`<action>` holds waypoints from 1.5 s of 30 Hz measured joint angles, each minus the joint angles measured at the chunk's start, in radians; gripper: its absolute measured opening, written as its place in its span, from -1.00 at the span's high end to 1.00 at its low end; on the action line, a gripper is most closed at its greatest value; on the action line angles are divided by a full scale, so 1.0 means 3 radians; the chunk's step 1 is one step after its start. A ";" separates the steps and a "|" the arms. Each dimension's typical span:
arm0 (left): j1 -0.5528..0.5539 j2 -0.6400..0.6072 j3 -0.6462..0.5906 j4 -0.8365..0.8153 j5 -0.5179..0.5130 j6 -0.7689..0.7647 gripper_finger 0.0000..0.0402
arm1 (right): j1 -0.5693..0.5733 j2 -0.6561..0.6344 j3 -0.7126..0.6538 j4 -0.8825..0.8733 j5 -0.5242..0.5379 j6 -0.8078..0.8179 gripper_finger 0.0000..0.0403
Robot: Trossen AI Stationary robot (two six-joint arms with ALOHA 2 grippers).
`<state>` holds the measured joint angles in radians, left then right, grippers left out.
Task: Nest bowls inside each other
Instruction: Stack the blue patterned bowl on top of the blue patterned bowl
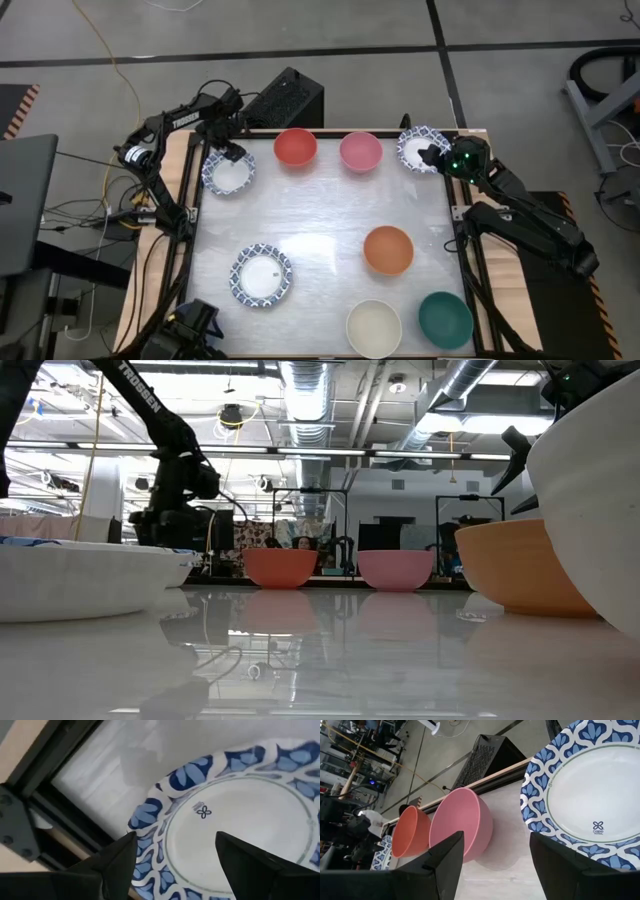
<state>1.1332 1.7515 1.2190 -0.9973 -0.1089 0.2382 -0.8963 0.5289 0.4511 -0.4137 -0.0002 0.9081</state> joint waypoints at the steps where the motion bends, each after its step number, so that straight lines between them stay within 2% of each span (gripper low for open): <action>1: 0.0000 0.0000 0.0000 0.0011 -0.0007 -0.0012 -0.26 | 0.0000 0.0001 0.0000 -0.0001 0.0000 0.0000 -0.24; 8: 0.0003 0.0000 0.0000 0.0075 -0.0118 -0.0007 -0.06 | 0.0000 0.0000 0.0000 0.0000 -0.0001 0.0000 -0.24; 11: -0.0003 0.0000 -0.0001 0.0144 -0.0316 0.0003 0.03 | 0.0000 0.0001 0.0000 0.0000 -0.0002 0.0000 -0.24; 15: -0.0014 0.0000 -0.0001 0.0142 -0.0375 -0.0005 0.06 | 0.0000 0.0000 0.0000 -0.0001 -0.0003 0.0000 -0.24; 20: -0.0015 0.0000 -0.0001 0.0160 -0.0271 0.0082 0.00 | 0.0000 0.0000 0.0000 0.0000 -0.0004 0.0000 -0.24; 28: -0.0017 0.0000 -0.0191 0.0310 -0.0275 0.0027 -0.27 | 0.0000 0.0000 0.0000 0.0000 -0.0004 0.0000 -0.24; 34: -0.0041 0.0001 -0.0256 0.0356 -0.0188 0.0023 -0.27 | 0.0000 0.0001 0.0000 0.0011 -0.0003 0.0000 -0.24; 39: -0.0043 0.0001 -0.0256 0.0348 -0.0093 0.0017 -0.12 | 0.0000 0.0000 0.0000 0.0014 -0.0003 0.0000 -0.24; 45: -0.0041 0.0001 -0.0256 0.0364 -0.0112 0.0013 0.31 | 0.0000 0.0000 0.0000 0.0013 -0.0004 0.0001 -0.24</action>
<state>1.1210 1.7519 1.1423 -0.8880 -0.1424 0.2420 -0.8963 0.5289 0.4511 -0.4099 -0.0013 0.9085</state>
